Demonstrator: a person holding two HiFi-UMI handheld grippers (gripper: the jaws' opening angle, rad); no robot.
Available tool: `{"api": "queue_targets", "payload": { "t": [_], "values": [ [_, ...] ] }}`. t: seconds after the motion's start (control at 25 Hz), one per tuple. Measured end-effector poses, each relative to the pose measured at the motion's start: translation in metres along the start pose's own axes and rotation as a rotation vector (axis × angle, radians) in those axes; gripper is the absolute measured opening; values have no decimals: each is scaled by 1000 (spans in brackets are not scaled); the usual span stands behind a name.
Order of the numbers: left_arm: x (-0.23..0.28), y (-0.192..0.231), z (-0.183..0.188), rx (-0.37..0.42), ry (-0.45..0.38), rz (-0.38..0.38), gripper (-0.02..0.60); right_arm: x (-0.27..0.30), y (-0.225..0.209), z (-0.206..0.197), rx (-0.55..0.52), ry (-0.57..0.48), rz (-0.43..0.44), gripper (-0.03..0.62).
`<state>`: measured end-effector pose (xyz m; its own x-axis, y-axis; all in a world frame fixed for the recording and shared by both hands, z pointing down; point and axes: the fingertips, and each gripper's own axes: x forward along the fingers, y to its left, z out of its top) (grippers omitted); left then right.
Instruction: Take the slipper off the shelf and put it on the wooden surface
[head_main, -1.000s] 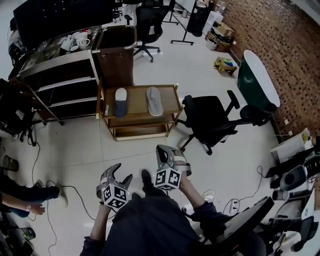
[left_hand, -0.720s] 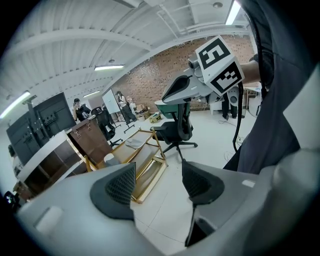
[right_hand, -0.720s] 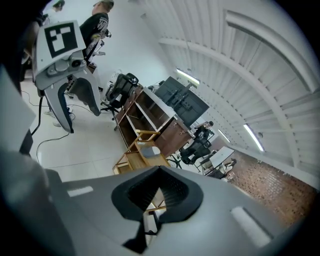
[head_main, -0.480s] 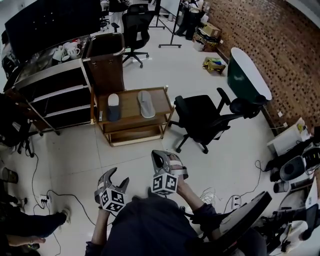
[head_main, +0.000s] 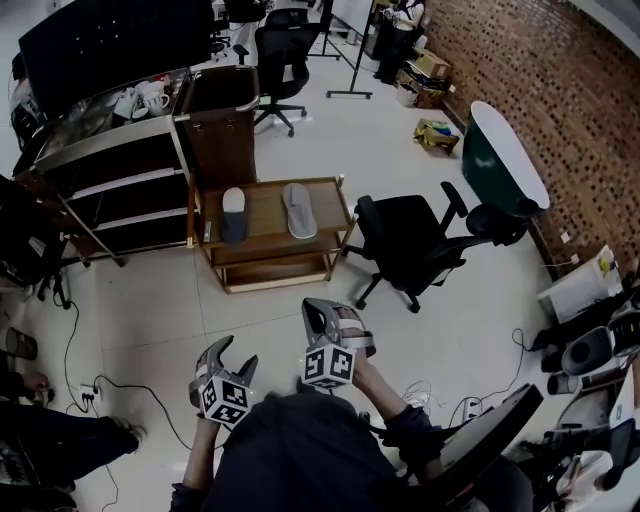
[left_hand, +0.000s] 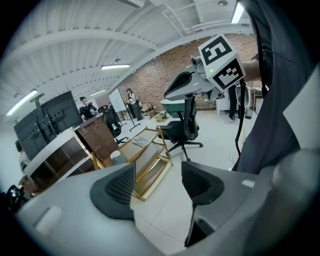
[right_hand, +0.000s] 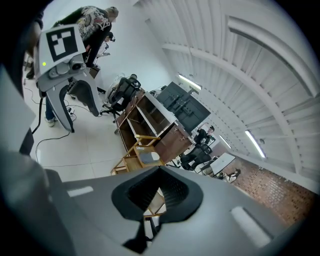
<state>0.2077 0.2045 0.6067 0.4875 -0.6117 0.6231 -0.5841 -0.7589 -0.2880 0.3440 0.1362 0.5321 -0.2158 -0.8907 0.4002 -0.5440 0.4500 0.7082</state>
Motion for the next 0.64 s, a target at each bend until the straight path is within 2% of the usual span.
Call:
{"api": "queue_targets", "payload": {
  "t": [0.64],
  "values": [
    [4,3,6,-2,2,0,301,6,-11,-3,-8,1,-3,2]
  ]
}}
